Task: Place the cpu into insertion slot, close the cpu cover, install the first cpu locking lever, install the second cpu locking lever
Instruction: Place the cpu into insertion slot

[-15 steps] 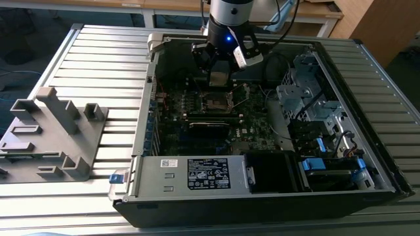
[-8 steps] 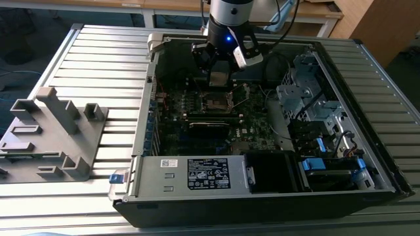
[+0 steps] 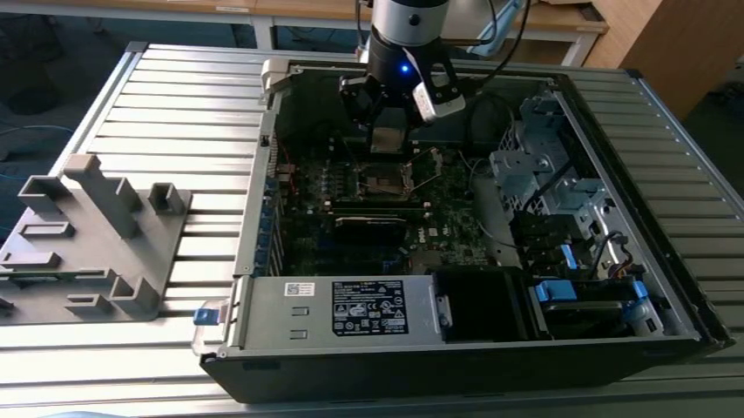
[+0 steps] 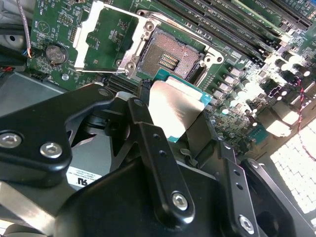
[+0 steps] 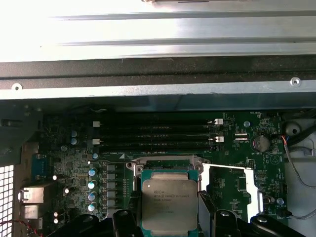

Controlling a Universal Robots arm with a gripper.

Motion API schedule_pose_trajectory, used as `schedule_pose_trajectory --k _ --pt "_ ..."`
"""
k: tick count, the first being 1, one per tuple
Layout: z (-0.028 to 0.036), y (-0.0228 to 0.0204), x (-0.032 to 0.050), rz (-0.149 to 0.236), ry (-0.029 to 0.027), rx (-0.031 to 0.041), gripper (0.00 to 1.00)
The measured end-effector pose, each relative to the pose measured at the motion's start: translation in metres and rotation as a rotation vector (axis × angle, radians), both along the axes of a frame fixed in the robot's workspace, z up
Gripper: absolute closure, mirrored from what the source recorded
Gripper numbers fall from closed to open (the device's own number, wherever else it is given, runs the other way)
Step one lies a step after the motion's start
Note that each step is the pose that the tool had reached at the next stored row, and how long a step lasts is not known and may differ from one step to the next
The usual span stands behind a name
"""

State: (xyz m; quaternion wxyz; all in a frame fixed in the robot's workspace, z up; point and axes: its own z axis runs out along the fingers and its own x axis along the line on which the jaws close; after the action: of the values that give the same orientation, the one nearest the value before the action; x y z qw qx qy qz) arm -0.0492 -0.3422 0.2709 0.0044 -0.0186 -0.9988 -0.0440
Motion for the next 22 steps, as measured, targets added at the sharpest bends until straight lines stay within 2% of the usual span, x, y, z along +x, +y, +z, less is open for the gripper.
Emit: schedule_pose_trajectory --k 8,10,22 --pt "-0.0001 0.0 0.0 -0.015 0.0 0.0 0.46" --pt "-0.0001 0.0 0.0 -0.036 0.0 0.0 0.46" --pt "-0.0001 0.0 0.0 -0.041 0.0001 -0.0002 0.46"
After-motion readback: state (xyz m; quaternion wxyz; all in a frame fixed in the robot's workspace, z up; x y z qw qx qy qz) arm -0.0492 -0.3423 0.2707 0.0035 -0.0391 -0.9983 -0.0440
